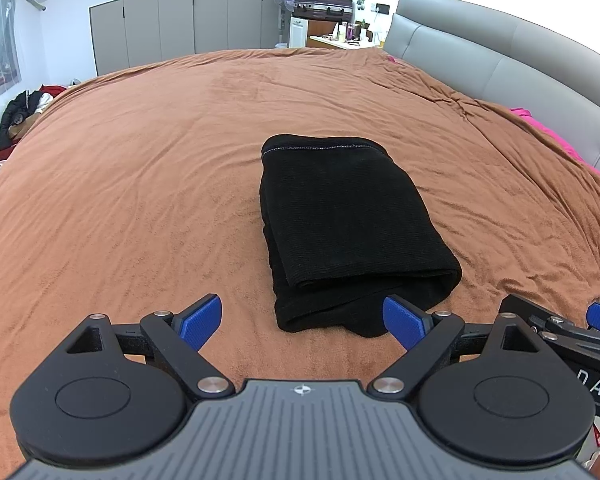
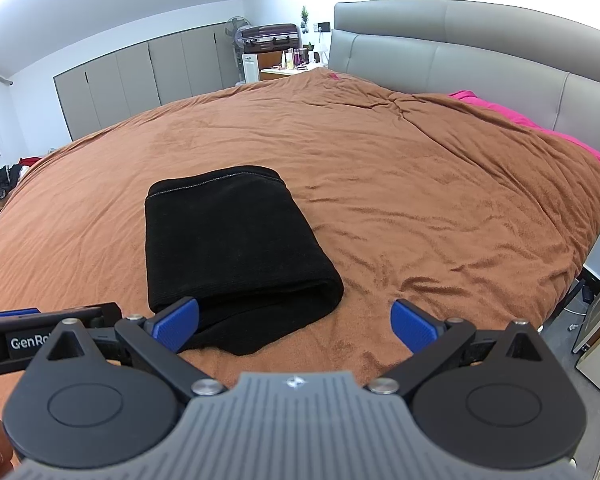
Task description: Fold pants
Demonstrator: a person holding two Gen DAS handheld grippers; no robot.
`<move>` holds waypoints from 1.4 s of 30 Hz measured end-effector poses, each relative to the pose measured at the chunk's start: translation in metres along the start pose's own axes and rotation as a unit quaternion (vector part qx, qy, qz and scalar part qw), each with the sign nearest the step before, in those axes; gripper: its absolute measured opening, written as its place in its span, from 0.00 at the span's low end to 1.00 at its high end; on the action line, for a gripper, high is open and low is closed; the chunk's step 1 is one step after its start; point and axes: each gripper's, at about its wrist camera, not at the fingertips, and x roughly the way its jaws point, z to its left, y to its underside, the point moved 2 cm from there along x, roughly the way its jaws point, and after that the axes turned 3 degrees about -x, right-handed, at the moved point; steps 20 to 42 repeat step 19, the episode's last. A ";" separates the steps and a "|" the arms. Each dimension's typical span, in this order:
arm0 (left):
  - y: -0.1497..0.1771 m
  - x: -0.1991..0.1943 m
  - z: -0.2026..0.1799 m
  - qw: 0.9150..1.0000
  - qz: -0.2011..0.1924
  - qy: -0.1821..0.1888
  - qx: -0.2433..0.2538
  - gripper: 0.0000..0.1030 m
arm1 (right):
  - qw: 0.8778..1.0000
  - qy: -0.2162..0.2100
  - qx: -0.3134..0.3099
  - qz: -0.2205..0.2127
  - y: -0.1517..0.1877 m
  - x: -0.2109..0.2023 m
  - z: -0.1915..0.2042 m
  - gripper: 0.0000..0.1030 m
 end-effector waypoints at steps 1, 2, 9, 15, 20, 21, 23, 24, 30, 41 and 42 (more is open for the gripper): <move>0.000 -0.001 0.000 1.000 0.000 0.000 0.000 1.00 | 1.000 0.000 0.000 0.000 0.000 0.000 0.000 0.95; 0.000 -0.001 0.000 1.000 0.000 0.000 0.000 1.00 | 1.000 0.000 0.000 0.000 0.000 0.000 0.000 0.95; -0.001 -0.002 0.000 1.000 -0.002 0.001 -0.005 1.00 | 1.000 0.001 0.000 0.002 0.001 -0.001 0.001 0.95; -0.001 -0.002 -0.002 1.000 -0.003 0.002 -0.008 1.00 | 1.000 0.005 -0.002 0.002 0.003 -0.004 0.004 0.95; 0.000 -0.003 -0.005 1.000 -0.005 0.001 -0.007 1.00 | 1.000 0.005 -0.001 0.003 0.003 -0.005 0.004 0.95; 0.000 -0.003 -0.005 1.000 -0.005 0.001 -0.007 1.00 | 1.000 0.005 -0.001 0.003 0.003 -0.005 0.004 0.95; 0.000 -0.003 -0.005 1.000 -0.005 0.001 -0.007 1.00 | 1.000 0.005 -0.001 0.003 0.003 -0.005 0.004 0.95; 0.000 -0.003 -0.005 1.000 -0.005 0.001 -0.007 1.00 | 1.000 0.005 -0.001 0.003 0.003 -0.005 0.004 0.95; 0.000 -0.003 -0.005 1.000 -0.005 0.001 -0.007 1.00 | 1.000 0.005 -0.001 0.003 0.003 -0.005 0.004 0.95; 0.000 -0.003 -0.005 1.000 -0.005 0.001 -0.007 1.00 | 1.000 0.005 -0.001 0.003 0.003 -0.005 0.004 0.95; 0.000 -0.003 -0.005 1.000 -0.005 0.001 -0.007 1.00 | 1.000 0.005 -0.001 0.003 0.003 -0.005 0.004 0.95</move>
